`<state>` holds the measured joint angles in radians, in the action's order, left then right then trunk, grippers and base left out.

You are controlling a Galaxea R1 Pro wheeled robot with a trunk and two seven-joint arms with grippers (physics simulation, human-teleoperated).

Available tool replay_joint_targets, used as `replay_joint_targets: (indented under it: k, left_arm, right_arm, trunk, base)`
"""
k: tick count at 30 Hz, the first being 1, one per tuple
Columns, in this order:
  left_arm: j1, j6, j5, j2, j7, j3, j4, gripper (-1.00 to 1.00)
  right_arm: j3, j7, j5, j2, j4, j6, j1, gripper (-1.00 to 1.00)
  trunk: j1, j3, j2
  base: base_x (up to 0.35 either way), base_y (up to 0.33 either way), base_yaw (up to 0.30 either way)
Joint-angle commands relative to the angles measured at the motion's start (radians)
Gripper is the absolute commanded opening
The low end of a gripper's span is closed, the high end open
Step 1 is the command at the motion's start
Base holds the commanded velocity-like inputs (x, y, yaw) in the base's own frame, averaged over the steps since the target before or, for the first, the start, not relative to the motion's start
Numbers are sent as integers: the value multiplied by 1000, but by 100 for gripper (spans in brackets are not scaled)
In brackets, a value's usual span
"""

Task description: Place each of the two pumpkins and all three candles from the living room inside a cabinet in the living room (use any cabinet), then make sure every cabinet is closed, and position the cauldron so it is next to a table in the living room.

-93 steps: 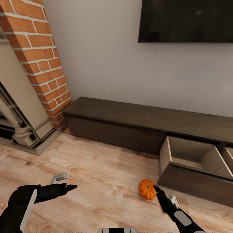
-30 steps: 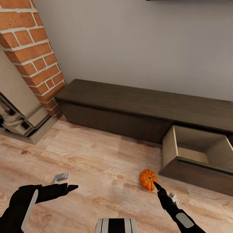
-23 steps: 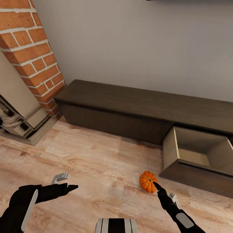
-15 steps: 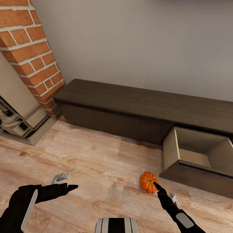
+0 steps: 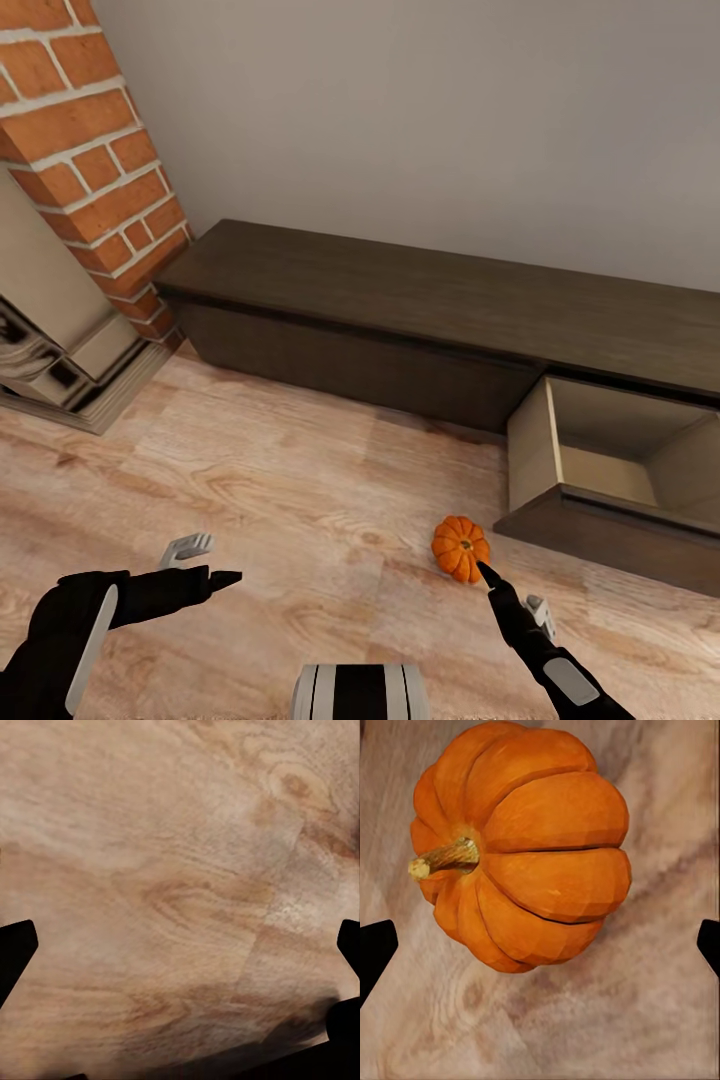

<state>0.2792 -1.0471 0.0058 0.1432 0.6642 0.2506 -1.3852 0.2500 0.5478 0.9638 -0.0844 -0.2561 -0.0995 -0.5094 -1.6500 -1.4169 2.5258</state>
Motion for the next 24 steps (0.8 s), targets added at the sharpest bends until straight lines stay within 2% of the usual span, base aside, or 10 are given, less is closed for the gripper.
replay_joint_targets:
  k: [1, 3, 12, 18, 24]
  left_arm:
    - [0, 0, 0, 0, 0, 0, 0, 100]
    - [0, 0, 0, 0, 0, 0, 0, 100]
    - [0, 0, 0, -1, 0, -1, 0, 100]
    - [0, 0, -1, -1, -1, -4, 0, 100]
    - [0, 0, 0, -2, -1, -5, 0, 100]
  right_arm:
    - [0, 0, 0, 0, 0, 0, 0, 100]
    - [0, 0, 1, -1, 1, 1, 0, 100]
    - [2, -1, 4, -5, 13, 3, 2, 100]
    - [2, -2, 4, -6, 14, 3, 2, 100]
    - [2, -2, 4, -6, 15, 3, 2, 100]
  trunk:
    - [0, -4, 0]
    - [-1, -12, 1]
    - [-1, -12, 1]
    - [-1, -12, 1]
    - [-1, -12, 1]
  base:
    - [0, 0, 0]
    - [0, 0, 0]
    - [5, 0, 0]
    - [177, 0, 0]
    - [33, 0, 0]
